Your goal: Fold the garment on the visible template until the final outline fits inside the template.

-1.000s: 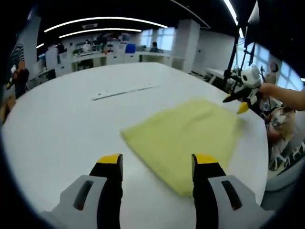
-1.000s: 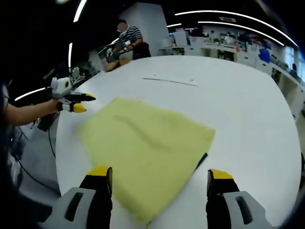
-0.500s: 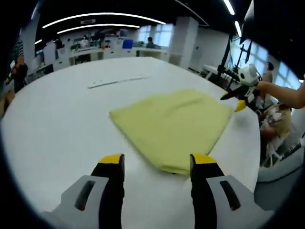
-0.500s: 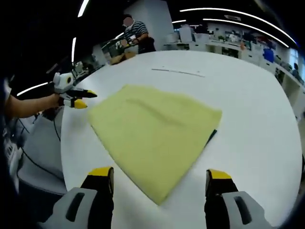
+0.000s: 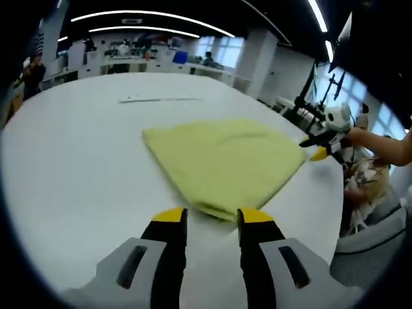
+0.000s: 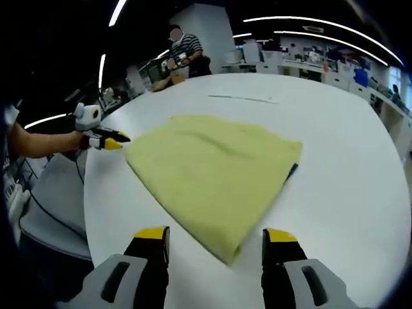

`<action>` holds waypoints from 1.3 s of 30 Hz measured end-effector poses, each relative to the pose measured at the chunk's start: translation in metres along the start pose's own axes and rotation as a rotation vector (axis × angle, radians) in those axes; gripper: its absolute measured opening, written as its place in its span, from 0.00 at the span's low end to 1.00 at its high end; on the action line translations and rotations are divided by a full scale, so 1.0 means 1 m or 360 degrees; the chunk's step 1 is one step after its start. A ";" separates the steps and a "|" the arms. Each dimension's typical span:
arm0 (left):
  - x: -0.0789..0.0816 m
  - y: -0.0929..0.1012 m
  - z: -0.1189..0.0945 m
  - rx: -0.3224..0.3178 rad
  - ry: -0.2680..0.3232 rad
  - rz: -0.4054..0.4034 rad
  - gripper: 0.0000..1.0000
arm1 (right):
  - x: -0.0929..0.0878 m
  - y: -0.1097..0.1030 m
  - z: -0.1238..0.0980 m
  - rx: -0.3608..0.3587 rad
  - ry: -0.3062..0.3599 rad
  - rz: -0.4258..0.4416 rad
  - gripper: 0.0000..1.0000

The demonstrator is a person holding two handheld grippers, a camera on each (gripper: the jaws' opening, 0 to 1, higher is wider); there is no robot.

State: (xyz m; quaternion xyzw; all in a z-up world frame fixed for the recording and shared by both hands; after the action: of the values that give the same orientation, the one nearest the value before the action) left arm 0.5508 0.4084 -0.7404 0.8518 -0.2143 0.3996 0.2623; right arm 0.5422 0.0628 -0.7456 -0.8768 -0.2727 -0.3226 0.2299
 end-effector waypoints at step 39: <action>-0.017 0.008 0.010 -0.0073 0.0041 -0.0349 0.02 | -0.014 0.000 -0.002 -0.0054 0.0078 0.0129 0.25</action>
State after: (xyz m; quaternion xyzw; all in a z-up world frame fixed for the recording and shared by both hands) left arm 0.5417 0.3983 -0.7574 0.8587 -0.1254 0.3745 0.3265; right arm 0.5319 0.0570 -0.7536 -0.8827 -0.2258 -0.3389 0.2343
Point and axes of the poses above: the point that each gripper's makers call its tool centre point, and the gripper's own axes: z roughly forward along the fingers, y roughly to its right, x roughly out of its top, the point moved 3 cm from there along -z, roughly backward along the fingers, and after that the axes turned 1 degree about z, right-handed, at the moved point
